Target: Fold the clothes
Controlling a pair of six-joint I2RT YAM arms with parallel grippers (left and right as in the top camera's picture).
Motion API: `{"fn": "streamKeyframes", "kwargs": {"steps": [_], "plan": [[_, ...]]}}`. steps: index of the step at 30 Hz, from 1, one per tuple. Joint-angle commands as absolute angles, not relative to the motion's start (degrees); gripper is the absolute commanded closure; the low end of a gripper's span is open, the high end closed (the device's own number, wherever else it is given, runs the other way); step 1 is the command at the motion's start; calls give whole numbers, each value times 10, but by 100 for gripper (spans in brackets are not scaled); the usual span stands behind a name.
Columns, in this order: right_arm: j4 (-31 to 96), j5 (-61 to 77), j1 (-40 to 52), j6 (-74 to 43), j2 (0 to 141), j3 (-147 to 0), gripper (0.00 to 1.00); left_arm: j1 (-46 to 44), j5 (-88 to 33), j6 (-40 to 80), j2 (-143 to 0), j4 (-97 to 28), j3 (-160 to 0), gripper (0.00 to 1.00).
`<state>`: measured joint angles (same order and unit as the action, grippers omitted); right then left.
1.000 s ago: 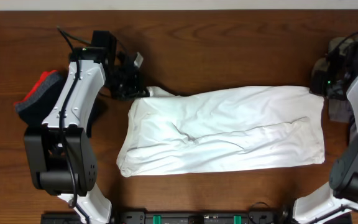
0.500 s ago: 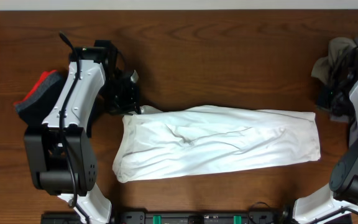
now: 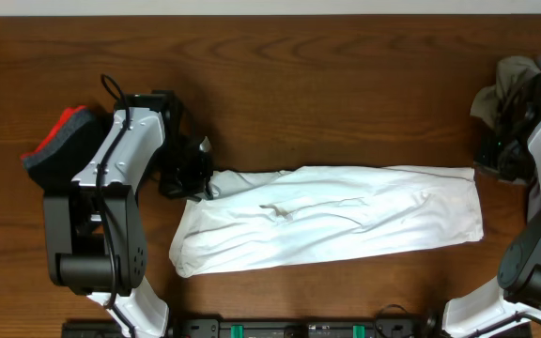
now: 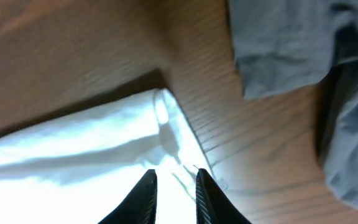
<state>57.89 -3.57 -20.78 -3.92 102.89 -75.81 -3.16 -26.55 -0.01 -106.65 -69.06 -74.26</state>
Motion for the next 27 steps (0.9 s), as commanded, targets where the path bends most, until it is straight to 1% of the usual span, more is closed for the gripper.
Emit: {"fn": "streamKeyframes", "kwargs": {"steps": [1,4,6,11,19,20,22,23,27], "plan": [[579,-19,-210,-42,1020,-741,77,-29,-259,-2,-1065,-692,-742,94],[564,-10,-210,-42,1020,-714,66,-29,-259,-2,-1065,-691,-742,94],[551,-2,-210,-42,1020,-694,62,-29,-259,-2,-1065,-691,-742,94],[521,16,-210,-42,1020,-669,62,-29,-259,-2,-1065,-691,-742,94],[510,16,-210,-42,1020,-666,65,-29,-259,-2,-1065,-691,-742,94],[509,16,-210,-42,1020,-666,62,-29,-259,-2,-1065,-691,-742,94],[505,18,-210,-42,1020,-666,53,-29,-259,-2,-1065,-690,-742,94],[503,20,-210,-43,1020,-666,51,-29,-259,-2,-1065,-688,-742,94],[503,47,-210,-60,1020,-666,50,-29,-259,-2,-1065,-676,-742,94]]}}
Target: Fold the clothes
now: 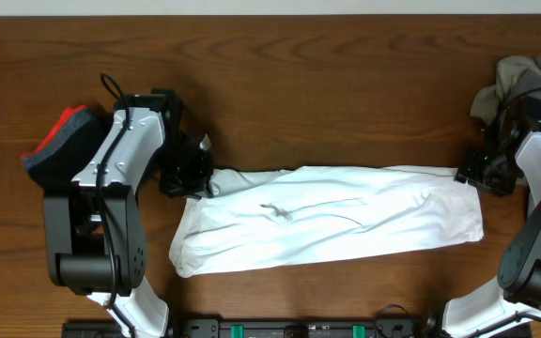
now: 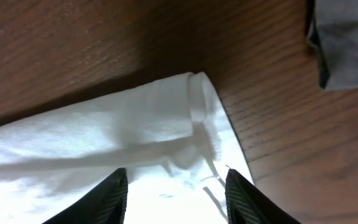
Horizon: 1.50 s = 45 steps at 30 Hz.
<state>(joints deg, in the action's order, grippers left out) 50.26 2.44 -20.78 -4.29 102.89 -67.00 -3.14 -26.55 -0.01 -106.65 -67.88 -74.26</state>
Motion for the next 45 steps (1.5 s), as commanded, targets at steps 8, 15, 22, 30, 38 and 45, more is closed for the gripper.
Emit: {"fn": "streamKeyframes", "kwargs": {"steps": [8,15,22,30,38,45], "plan": [[498,45,-210,-110,1021,-666,55,-29,-259,-2,-1065,-674,-742,94],[487,33,-210,-159,1025,-662,55,-29,-259,-2,-1065,-673,-742,94],[472,18,-210,-174,1026,-644,55,-29,-259,-2,-1065,-673,-742,94],[458,19,-210,-180,1026,-625,94,-29,-259,-2,-1065,-674,-742,94],[464,17,-218,-175,1025,-630,99,-29,-262,-2,-1057,-700,-742,94],[505,17,-237,-154,1025,-645,99,-29,-264,-2,-1034,-738,-742,94]]}}
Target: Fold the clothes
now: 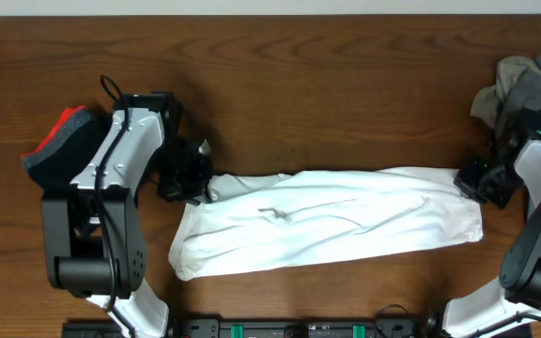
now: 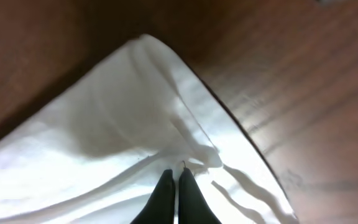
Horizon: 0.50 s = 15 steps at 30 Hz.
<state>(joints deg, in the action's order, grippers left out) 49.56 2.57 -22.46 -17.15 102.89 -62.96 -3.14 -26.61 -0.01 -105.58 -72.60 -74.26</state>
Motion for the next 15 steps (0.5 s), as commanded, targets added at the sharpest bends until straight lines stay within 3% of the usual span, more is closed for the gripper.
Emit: {"fn": "streamKeyframes", "kwargs": {"steps": [1,15], "plan": [[512,17,-240,-151,1025,-649,99,-29,-263,-2,-1033,-744,-742,94],[540,17,-252,-132,1025,-656,99,-30,-265,0,-1029,-745,-742,94]]}}
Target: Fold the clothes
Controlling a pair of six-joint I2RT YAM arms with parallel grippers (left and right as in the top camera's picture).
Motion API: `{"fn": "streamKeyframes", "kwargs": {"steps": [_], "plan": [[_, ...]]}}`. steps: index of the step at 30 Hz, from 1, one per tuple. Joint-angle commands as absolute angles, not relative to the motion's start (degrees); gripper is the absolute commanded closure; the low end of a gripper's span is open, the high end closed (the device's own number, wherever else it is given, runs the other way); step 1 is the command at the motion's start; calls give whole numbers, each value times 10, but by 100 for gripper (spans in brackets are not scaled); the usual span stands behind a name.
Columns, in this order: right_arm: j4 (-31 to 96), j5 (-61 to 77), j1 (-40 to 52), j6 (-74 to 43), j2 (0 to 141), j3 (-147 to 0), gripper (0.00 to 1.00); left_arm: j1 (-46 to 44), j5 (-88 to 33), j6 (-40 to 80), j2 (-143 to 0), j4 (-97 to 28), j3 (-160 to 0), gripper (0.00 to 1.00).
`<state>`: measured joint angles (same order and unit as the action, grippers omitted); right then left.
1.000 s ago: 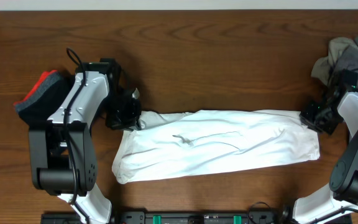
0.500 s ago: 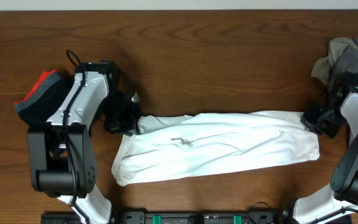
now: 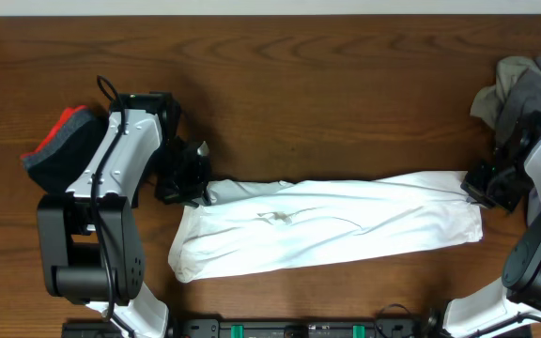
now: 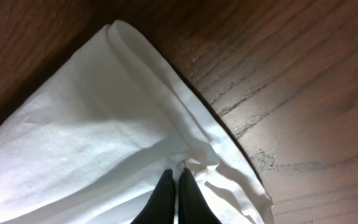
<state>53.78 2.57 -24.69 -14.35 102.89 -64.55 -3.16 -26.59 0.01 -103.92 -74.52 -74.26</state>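
A long white garment (image 3: 327,225) lies across the table's middle, its far edge drawn into a taut fold. At its far right corner, my right gripper (image 3: 477,188) is shut on it. In the right wrist view the fingertips (image 4: 178,175) pinch a bunched fold of the white cloth (image 4: 92,137). My left gripper (image 3: 193,188) sits on the garment's far left corner, and the cloth runs into it; it looks shut on that corner.
A crumpled grey garment (image 3: 524,84) lies at the back right, just behind my right arm. A red and dark grey bundle (image 3: 59,145) sits at the left, beside my left arm. Bare brown wood (image 4: 291,93) borders the cloth's right end.
Both grippers have shifted a little toward the table's front with the garment's far corners. The far edge now lies lower over the cloth, and the garment looks narrower.
My right gripper hovered over the garment's far right corner with its fingers slightly apart, while the left sat on the far left corner. Then the right fingers stood wide open above the corner. Then they were shut on it. Now both far corners sit nearer the front.
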Motion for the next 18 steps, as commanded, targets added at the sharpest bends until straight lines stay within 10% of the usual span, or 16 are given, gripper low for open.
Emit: {"fn": "streamKeyframes", "kwargs": {"steps": [1,18], "plan": [[542,17,-252,-132,1025,-656,99,-30,-265,-1,-1025,-743,-742,94],[567,-5,-252,-130,1025,-656,99,-70,-265,37,-1007,-725,-642,94]]}}
